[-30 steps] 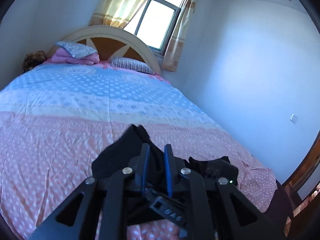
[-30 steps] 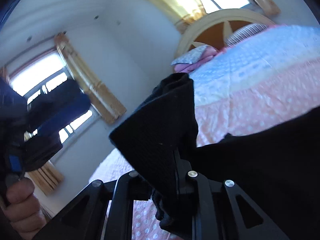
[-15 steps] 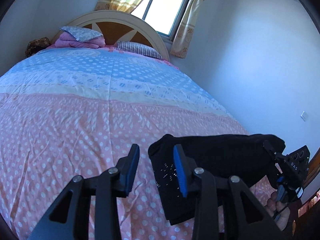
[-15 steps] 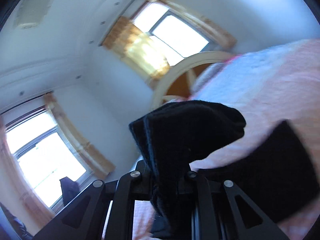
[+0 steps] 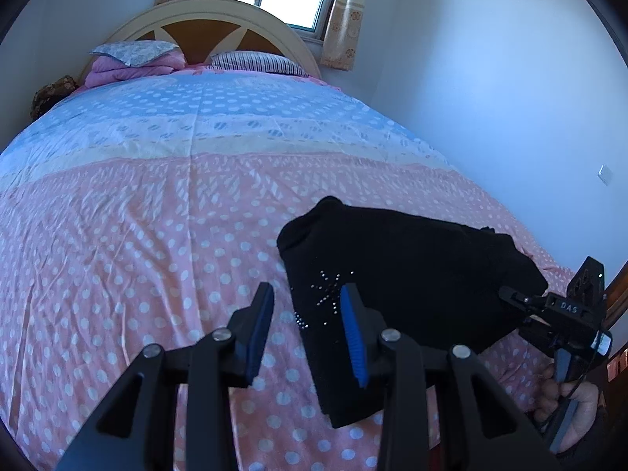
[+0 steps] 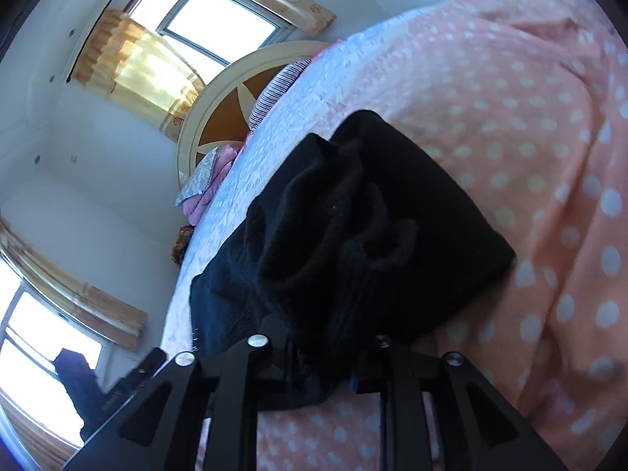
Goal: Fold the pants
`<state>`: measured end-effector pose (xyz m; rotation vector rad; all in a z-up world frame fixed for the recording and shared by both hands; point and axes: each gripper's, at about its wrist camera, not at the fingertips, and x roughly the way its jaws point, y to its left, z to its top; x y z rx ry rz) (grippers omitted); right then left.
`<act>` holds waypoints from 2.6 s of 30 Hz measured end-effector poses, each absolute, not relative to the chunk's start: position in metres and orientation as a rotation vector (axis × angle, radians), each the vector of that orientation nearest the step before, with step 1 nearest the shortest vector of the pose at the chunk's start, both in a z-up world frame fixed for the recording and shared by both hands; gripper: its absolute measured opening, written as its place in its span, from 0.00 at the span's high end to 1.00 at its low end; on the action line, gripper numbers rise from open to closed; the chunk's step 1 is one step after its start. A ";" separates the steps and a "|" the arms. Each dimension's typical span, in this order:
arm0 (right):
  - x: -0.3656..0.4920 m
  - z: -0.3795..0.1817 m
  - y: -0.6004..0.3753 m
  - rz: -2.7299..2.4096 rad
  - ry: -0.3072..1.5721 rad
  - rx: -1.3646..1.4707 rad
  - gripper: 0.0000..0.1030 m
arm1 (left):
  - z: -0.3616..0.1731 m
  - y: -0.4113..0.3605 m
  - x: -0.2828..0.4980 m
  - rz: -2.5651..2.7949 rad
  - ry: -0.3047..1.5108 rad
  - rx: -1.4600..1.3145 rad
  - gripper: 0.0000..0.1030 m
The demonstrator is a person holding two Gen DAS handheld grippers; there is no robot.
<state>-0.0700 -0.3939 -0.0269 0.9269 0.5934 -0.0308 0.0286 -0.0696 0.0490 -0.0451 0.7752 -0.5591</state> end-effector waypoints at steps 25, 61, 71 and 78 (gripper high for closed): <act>-0.008 0.009 -0.415 -0.045 0.687 0.360 0.59 | 0.003 -0.100 0.014 -0.554 0.869 0.038 0.35; -0.057 0.008 -0.487 -0.063 0.539 0.788 0.24 | 0.018 -0.080 0.039 -0.523 0.859 -0.182 0.03; -0.030 -0.013 -0.450 -0.036 0.761 0.600 0.24 | -0.005 -0.119 0.051 -0.503 0.931 -0.091 0.00; -0.028 -0.012 -0.415 -0.051 0.827 0.403 0.37 | -0.005 -0.143 0.044 -0.494 0.883 0.042 0.29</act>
